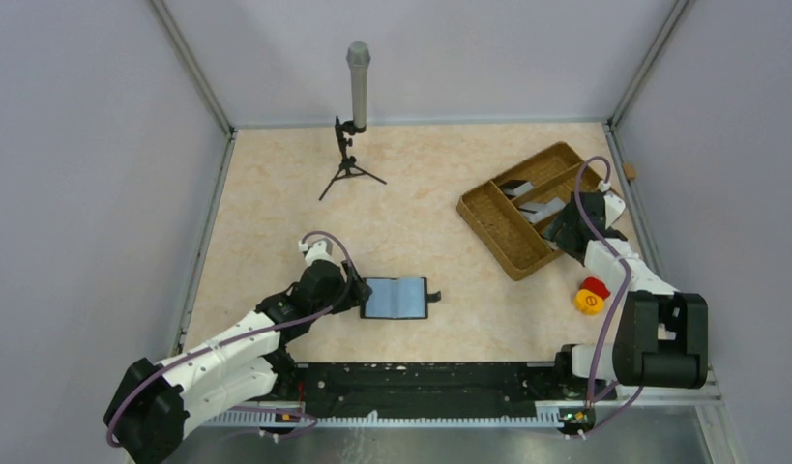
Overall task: Put the credit cards into the card holder
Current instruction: Pick up the credit card from the storage box.
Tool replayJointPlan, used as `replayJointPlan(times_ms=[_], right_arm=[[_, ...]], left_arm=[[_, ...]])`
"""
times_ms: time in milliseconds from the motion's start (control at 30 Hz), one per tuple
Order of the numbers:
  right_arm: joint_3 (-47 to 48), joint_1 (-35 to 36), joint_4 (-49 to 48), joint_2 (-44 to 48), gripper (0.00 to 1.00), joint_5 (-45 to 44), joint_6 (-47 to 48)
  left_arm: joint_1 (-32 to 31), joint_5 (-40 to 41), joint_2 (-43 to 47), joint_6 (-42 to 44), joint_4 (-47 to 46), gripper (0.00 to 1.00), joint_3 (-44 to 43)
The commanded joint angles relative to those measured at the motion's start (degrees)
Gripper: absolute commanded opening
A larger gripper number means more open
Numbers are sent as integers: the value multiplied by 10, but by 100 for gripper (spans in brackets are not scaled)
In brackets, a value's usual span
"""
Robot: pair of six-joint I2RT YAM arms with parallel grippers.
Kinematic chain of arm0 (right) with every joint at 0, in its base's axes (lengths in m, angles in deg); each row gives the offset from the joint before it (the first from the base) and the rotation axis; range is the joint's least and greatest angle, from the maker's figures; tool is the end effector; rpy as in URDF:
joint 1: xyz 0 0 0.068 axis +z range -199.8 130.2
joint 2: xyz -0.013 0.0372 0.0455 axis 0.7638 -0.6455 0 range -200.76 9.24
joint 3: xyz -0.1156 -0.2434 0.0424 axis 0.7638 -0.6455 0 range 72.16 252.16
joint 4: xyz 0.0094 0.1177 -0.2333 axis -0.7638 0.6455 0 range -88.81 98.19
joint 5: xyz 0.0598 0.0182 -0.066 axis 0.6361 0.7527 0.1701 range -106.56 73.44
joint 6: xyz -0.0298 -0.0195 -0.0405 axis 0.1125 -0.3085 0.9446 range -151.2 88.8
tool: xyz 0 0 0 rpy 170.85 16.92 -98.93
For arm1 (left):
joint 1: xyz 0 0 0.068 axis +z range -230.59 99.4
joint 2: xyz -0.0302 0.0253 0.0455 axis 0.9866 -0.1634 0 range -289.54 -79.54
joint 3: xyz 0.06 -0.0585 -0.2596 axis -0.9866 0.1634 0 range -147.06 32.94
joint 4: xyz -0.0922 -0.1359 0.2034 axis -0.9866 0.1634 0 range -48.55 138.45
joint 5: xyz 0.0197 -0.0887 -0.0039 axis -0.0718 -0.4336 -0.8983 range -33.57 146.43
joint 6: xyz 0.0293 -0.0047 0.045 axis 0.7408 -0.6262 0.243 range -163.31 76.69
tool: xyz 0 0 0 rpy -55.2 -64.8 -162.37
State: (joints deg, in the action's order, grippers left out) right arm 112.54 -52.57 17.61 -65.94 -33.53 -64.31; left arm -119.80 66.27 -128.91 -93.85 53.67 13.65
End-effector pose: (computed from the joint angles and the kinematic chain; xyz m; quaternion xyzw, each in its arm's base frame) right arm 0.2548 -0.0227 0.1939 0.3339 0.8725 -0.0484 0.3534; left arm 0.1362 -0.1033 0.1696 -0.1245 0.9033 -0.2287 0.3409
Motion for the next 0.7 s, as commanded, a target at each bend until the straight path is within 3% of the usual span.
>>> replayJointPlan(times_ms=[0,200,500,667], right_arm=[[3,-8,4,7,67,-11,15],[4,-8,29,32,59,-25,18],[6,-8,50,69,54,-29,18],[5,-8,46,72,43,-27,22]], left_arm=[[10,-9,11,15,3,72,-6],[20,-14,18,17,9,72,-4],[24,-14,31,19,18,72,-3],[25,-14,36,18,23,72,-3]])
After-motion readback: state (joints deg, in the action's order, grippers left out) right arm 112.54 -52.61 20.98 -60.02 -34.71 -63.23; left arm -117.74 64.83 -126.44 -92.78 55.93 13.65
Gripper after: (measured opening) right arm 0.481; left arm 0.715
